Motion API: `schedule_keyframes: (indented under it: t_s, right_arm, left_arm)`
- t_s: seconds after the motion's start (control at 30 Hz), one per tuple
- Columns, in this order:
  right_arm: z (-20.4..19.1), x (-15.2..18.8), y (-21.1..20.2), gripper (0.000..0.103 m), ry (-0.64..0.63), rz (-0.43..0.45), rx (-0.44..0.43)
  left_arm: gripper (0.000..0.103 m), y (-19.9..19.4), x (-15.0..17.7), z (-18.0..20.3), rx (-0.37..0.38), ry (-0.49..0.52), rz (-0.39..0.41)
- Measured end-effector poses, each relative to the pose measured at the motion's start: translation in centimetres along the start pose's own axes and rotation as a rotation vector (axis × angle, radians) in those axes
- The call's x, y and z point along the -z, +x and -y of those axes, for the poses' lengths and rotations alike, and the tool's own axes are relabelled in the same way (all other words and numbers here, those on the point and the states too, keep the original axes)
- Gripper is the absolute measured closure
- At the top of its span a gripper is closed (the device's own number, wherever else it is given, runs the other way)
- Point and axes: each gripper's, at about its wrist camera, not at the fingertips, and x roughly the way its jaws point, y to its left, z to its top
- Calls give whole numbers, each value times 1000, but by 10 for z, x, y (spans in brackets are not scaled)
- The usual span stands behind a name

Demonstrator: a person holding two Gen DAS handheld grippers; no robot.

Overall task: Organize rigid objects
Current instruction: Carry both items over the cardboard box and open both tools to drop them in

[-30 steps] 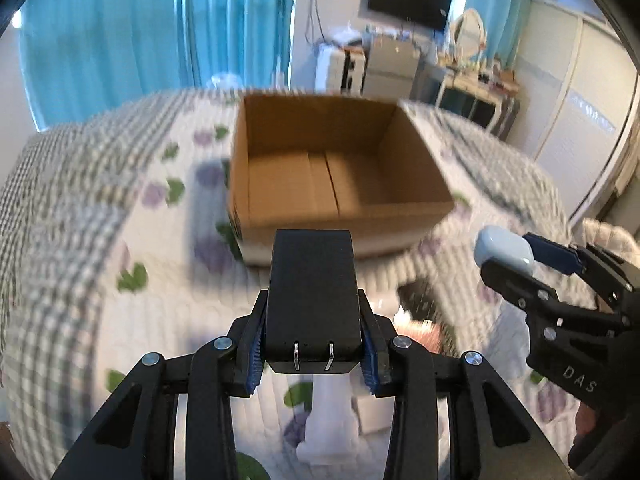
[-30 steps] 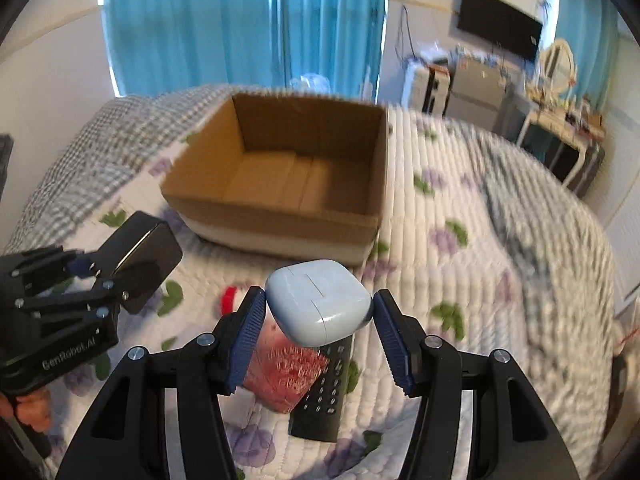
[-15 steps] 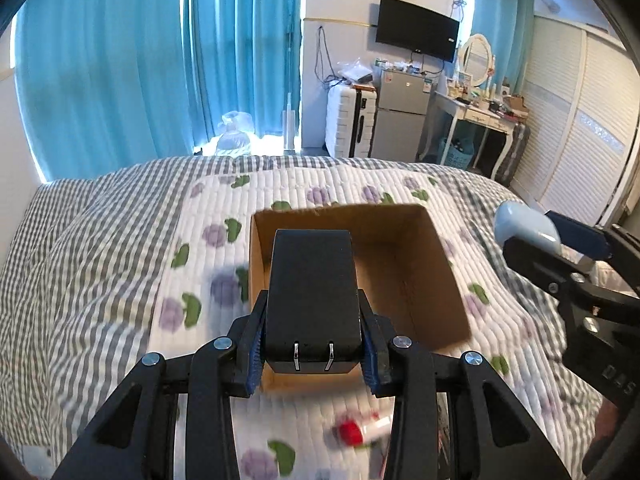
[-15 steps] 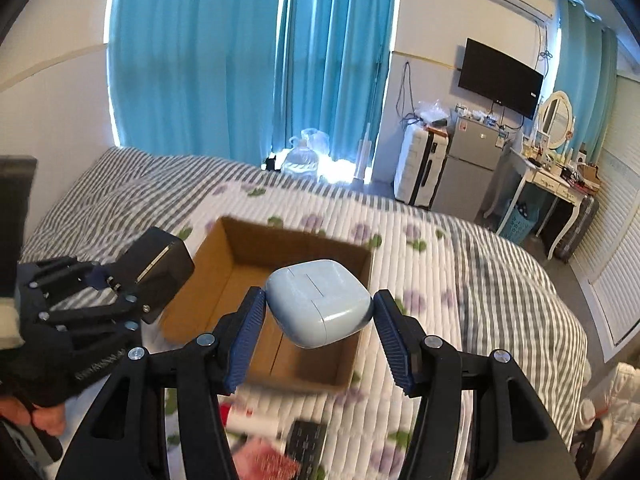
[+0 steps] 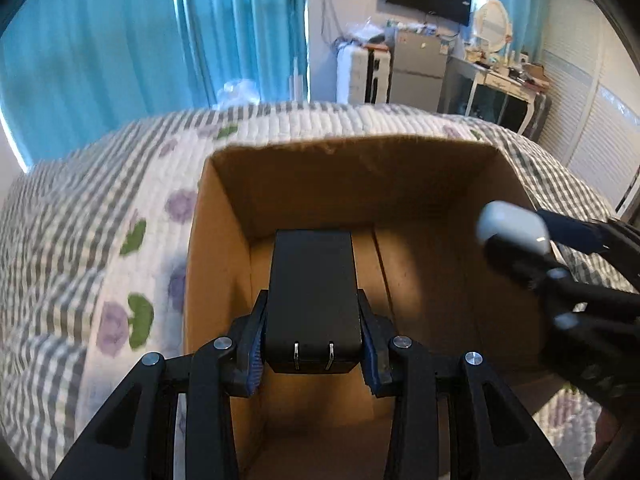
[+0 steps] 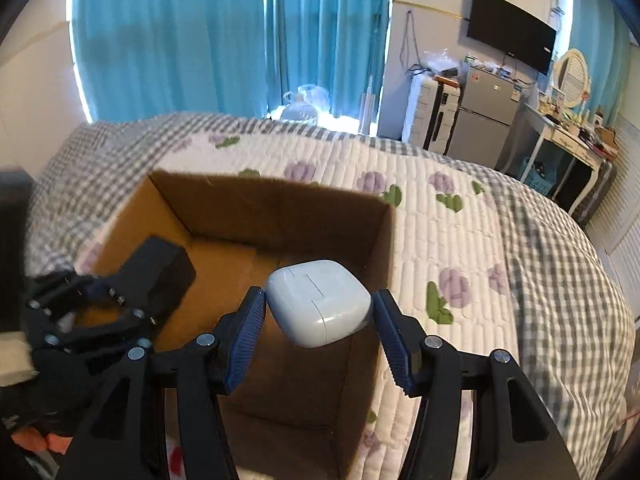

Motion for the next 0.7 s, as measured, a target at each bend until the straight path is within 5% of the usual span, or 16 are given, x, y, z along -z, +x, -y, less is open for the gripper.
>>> schedule_keyframes:
  t_s: [0.13, 0.17, 0.2, 0.3, 0.43, 0.6, 0.7]
  right_arm:
    - [2, -2, 14, 47, -10, 9, -1]
    - [5, -3, 14, 46, 7, 18, -1]
    - [8, -4, 14, 40, 22, 24, -12]
    - [13, -7, 1, 23, 67, 49, -59]
    - [8, -7, -30, 22, 31, 83, 55]
    - [11, 6, -85, 13, 29, 104, 95]
    - [12, 25, -118, 8, 35, 114, 134]
  left_arm:
    - [59, -4, -1, 1, 23, 2, 38]
    - [51, -7, -2, 1, 22, 9, 58]
    - [40, -15, -2, 3, 37, 28, 80]
    - [31, -34, -5, 3, 44, 34, 111]
    - [31, -52, -2, -2, 18, 12, 84]
    - [11, -93, 24, -14, 0, -18, 86]
    - [8, -112, 45, -20, 2, -44, 72]
